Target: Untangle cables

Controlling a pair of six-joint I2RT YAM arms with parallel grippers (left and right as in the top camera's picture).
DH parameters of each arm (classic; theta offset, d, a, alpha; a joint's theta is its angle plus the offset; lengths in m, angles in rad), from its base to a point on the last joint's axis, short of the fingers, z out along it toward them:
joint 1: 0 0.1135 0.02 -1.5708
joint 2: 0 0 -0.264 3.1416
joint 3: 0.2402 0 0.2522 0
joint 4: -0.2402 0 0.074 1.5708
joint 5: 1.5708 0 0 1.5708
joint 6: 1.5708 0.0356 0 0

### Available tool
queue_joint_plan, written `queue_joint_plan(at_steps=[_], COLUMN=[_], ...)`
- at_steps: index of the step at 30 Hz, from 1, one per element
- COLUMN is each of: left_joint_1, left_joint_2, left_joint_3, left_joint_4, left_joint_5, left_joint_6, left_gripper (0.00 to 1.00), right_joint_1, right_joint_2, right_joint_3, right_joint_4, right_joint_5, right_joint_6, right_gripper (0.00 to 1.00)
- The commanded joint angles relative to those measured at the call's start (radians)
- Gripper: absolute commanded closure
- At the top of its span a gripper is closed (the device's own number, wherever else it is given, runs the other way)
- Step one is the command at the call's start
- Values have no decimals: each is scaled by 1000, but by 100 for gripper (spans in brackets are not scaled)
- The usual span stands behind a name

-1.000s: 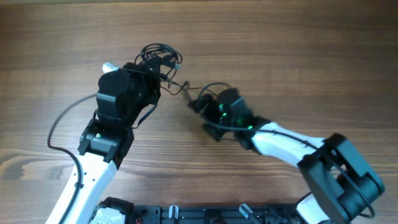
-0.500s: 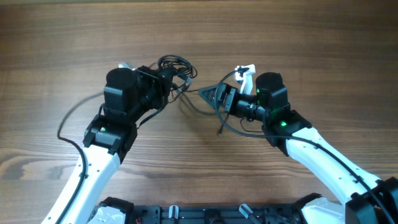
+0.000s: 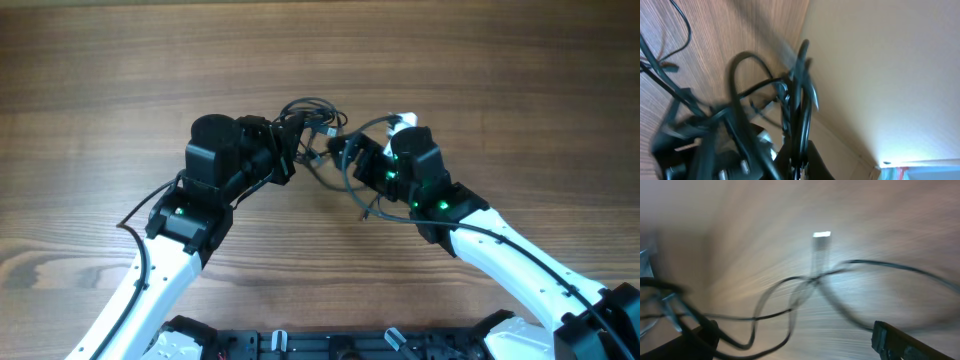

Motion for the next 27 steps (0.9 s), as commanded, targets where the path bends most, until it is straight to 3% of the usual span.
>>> queue_joint_plan(at_steps=[1, 4, 9, 13, 15, 18, 23, 27], left_joint_1=[3, 21, 74, 131, 148, 153, 153, 153], left_joint_2=[-74, -119, -175, -182, -172, -144, -90, -34], left_joint_3=[6, 6, 6, 6, 6, 6, 6, 6], left_joint_4=[11, 11, 11, 8, -16, -94, -244, -305], left_joint_5=[26, 31, 176, 479, 634, 769, 769, 769], left_joint_6=[10, 167, 584, 1020, 1159, 1394, 1757, 1860], left_gripper=[96, 96, 96, 96, 96, 96, 96, 96], right_joint_1=[-4, -40, -122, -196, -231, -290, -325, -338], right_joint_2=[13, 13, 13, 12, 10, -10, -44, -48], right_joint_3=[5, 5, 5, 5, 5, 5, 5, 5], right_joint_4=[-74, -100, -163, -174, -174, -139, -61, 32], right_joint_5=[258, 256, 237, 188, 146, -87, -557, -912], right_joint_6=[150, 145, 128, 12, -32, -249, -546, -645], right_gripper=[0, 0, 0, 0, 0, 0, 0, 0])
